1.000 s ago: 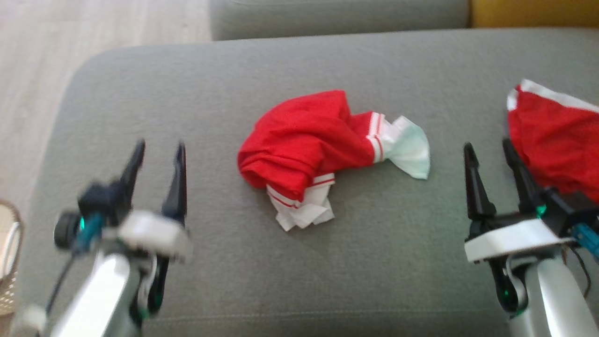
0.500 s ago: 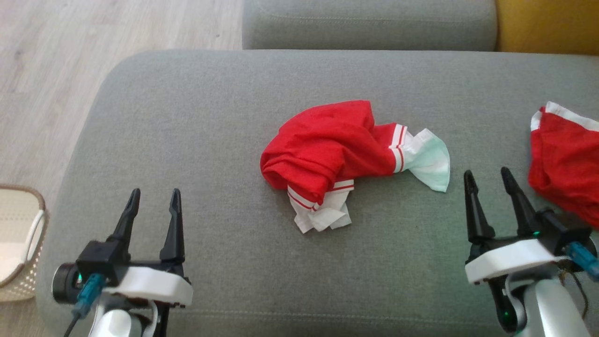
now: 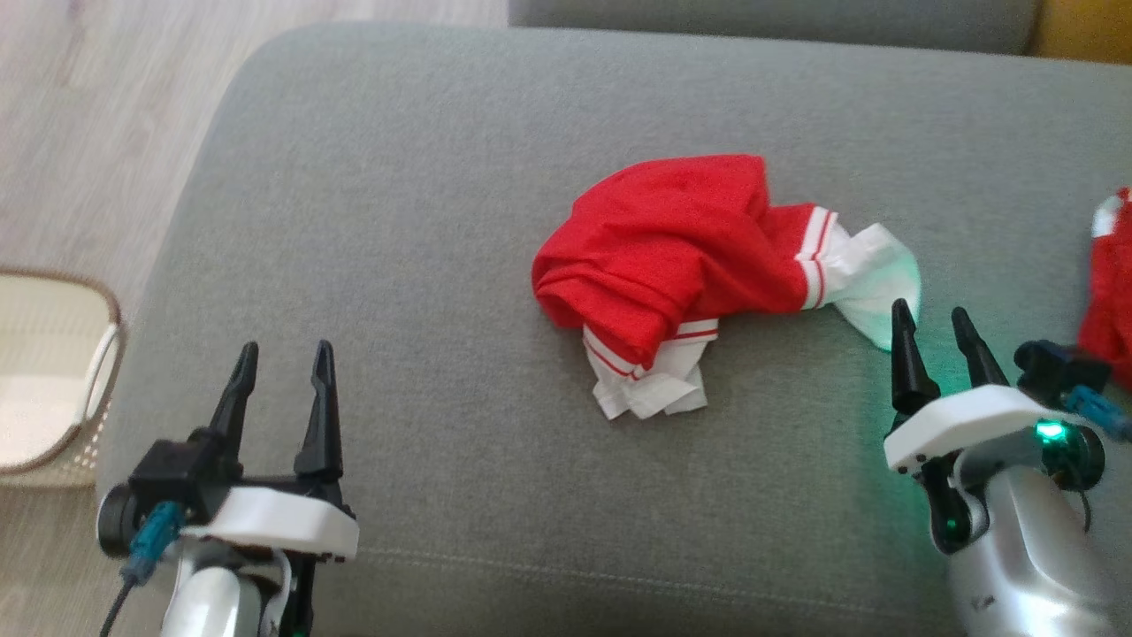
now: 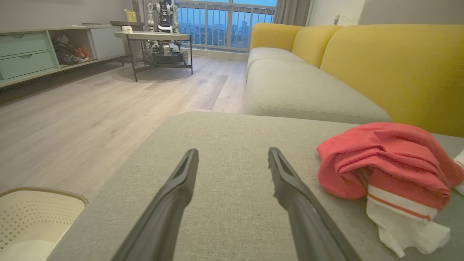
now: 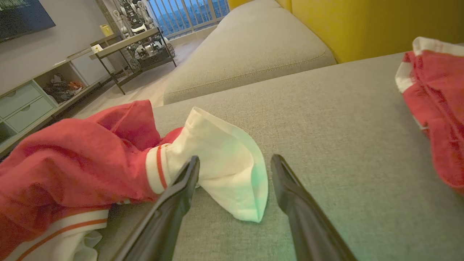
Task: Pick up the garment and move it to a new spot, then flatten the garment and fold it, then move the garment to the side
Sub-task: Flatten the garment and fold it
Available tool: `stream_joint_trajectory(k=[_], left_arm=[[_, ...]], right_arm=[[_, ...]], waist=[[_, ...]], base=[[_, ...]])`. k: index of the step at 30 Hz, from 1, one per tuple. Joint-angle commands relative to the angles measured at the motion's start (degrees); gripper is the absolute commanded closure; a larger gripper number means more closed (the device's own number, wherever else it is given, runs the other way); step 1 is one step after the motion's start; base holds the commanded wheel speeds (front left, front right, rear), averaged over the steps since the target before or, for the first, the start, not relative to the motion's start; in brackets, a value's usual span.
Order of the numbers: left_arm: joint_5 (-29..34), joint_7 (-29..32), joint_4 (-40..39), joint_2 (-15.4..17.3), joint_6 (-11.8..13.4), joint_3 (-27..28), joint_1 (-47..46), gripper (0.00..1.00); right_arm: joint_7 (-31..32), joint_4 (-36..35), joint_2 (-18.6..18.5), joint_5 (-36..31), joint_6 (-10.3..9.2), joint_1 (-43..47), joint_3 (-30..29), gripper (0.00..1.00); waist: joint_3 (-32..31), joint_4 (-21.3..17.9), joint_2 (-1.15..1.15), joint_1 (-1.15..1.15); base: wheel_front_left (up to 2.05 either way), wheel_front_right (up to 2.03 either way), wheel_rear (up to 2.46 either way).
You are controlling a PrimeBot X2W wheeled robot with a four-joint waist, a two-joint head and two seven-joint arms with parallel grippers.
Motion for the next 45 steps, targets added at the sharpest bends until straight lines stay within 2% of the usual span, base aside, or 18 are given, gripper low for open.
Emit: stream_joint_trajectory(k=[1,8,12,13,14,18,25,30,34,37,40,45], left_arm=[[0.36,-0.70,-1.69,0.13,-0.46,2.50,-3.05,0.00],[1.56,-0.70,-1.07,-0.86,-2.28,4.26,-3.97,0.00],[1.98,-0.70,-0.73,-1.28,-2.91,5.00,-4.49,0.00],[2.10,-0.70,-0.62,-1.36,-3.03,5.14,-4.59,0.00],[2.20,-0.70,-0.53,-1.45,-3.12,5.29,-4.66,0.00],[2.77,-0.70,-0.03,-1.76,-3.24,6.15,-4.26,0.00],[2.96,-0.70,0.45,-2.01,-3.23,6.20,-3.44,0.00],[2.72,-0.70,0.80,-2.10,-2.77,5.47,-1.97,0.00],[1.56,-0.70,0.68,-2.13,-1.71,4.35,-0.58,0.00],[0.77,-0.70,0.57,-2.13,-0.78,3.50,0.28,0.00],[0.08,-0.70,0.36,-2.14,-0.09,2.78,1.03,0.00],[-0.96,-0.70,0.35,-2.14,0.60,1.45,1.84,0.00]], right_arm=[[-0.37,0.29,-0.14,-0.61,-0.02,-2.60,0.56,0.00],[-0.37,10.97,-0.14,-3.17,-0.02,-9.29,-4.83,0.00],[-0.37,15.81,-0.14,-3.99,-0.02,-11.97,-5.47,0.00],[-0.37,17.03,-0.14,-3.63,-0.02,-12.55,-4.83,0.23],[-0.37,17.70,-0.14,-3.25,-0.02,-13.09,-4.22,1.00],[-0.37,14.05,-0.14,-0.63,-0.02,-13.94,-4.42,1.00],[-0.37,4.33,-0.14,-0.26,-0.02,-14.95,-9.58,1.00],[-0.13,-0.96,-0.14,-4.26,-0.02,-18.78,-15.09,1.00],[3.74,-5.42,-0.14,-8.94,-0.02,-24.53,-19.68,1.00],[6.83,-9.20,-0.14,-12.60,-0.02,-28.89,-20.93,1.00],[8.38,-12.97,-0.14,-16.42,-0.02,-32.45,-17.24,1.00],[11.90,-13.18,-0.14,-11.15,-0.02,-33.54,-4.03,1.00]], waist=[[1.31,1.24,0.00,0.00],[3.57,3.02,0.00,0.00],[4.22,3.53,0.00,0.00],[4.27,3.61,0.00,0.00],[4.27,3.63,0.00,0.00],[3.07,2.81,0.00,0.00],[0.08,1.12,0.00,0.00],[-3.29,0.20,0.00,0.00],[-5.73,0.09,0.00,0.00],[-7.26,0.54,0.00,0.00],[-8.14,1.08,0.00,0.00],[-8.67,2.77,0.00,0.00]], base=[[0.00,0.00,0.00],[0.00,0.00,0.00],[0.00,0.00,0.00],[0.00,0.00,0.00],[0.00,0.00,0.00],[0.00,0.00,0.00],[0.00,0.00,0.00],[0.00,0.00,0.00],[0.00,0.00,0.00],[0.00,0.00,0.00],[0.00,0.00,0.00],[0.00,0.00,0.00]])
